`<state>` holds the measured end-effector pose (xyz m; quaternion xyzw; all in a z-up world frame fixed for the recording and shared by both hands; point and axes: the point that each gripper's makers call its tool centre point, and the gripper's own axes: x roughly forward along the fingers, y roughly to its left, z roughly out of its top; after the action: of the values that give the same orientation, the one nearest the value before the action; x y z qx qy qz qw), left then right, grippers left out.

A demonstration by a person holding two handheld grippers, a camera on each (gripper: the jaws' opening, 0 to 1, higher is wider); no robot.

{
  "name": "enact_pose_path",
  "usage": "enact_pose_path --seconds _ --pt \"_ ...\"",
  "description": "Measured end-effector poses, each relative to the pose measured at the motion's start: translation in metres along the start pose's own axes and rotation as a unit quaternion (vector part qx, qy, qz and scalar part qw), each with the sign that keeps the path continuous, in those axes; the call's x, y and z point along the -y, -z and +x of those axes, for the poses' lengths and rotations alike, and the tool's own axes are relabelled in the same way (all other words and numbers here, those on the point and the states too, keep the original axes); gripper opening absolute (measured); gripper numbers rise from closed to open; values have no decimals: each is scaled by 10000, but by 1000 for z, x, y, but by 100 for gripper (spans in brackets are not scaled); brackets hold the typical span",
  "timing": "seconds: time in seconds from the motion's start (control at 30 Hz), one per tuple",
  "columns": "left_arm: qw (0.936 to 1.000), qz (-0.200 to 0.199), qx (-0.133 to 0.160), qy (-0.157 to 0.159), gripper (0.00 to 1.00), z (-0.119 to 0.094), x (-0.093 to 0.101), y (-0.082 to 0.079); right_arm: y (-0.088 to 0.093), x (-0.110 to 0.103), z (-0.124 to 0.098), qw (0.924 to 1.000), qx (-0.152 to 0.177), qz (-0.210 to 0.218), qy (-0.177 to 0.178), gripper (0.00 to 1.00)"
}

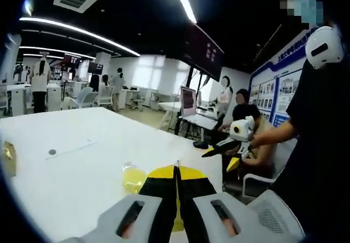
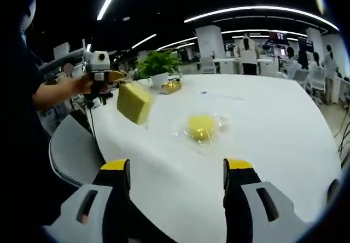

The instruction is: Compare the silicone blocks by pressing each to a similar depth, holding the contact briefly, and releasing to observe deformation and rebound differences across the visible hardness samples.

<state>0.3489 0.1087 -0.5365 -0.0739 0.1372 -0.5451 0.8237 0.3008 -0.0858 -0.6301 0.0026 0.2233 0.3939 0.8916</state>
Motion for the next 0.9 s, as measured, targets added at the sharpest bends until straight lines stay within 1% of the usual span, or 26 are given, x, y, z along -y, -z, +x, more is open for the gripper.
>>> enact_pose_path --seconds 0.03,0.1,0.13,0.27,0.4,0.53,0.63,0.67,0.7,0.73,0.77,0.8,0.87,0.9 --pt "10000 5 8 -5 0 0 0 1 0 0 1 10000 -15 -36 5 63" --pt "9998 -161 56 -83 0 -3 -2 7 0 0 2 10000 -49 -44 8 63" --pt "9998 -159 61 -114 0 -5 -3 9 1 1 3 10000 -65 -14 5 63" --pt "9988 -381 -7 -299 0 -11 -16 20 5 -1 7 9998 -160 54 -39 62" --pt "9966 -618 16 -547 0 -18 -35 28 6 -1 10 9998 -194 84 -41 62" --pt "9919 -1056 91 -701 0 -20 -57 40 7 1 12 9997 -229 106 -26 62" --pt "9905 -1145 70 -762 0 -18 -73 46 6 4 12 9996 -238 158 7 62" --pt "9898 -1188 236 -746 0 -18 -79 42 6 4 13 9996 -238 165 15 62" --pt "9855 -1504 400 -681 0 -17 -82 37 5 5 13 9996 -242 167 20 62" --pt "9844 -1550 391 -738 0 -16 -88 38 5 6 13 9995 -250 176 34 62" --pt "9861 -1390 349 -840 0 -16 -97 38 5 8 13 9995 -251 187 46 62" --pt "9855 -1432 380 -831 0 -15 -101 37 5 9 14 9995 -247 211 59 62" --pt "9831 -1440 430 -1046 0 -16 -120 35 5 10 15 9993 -241 277 74 62" --pt "9834 -1407 421 -1062 0 -16 -126 35 6 11 15 9992 -249 293 74 62"
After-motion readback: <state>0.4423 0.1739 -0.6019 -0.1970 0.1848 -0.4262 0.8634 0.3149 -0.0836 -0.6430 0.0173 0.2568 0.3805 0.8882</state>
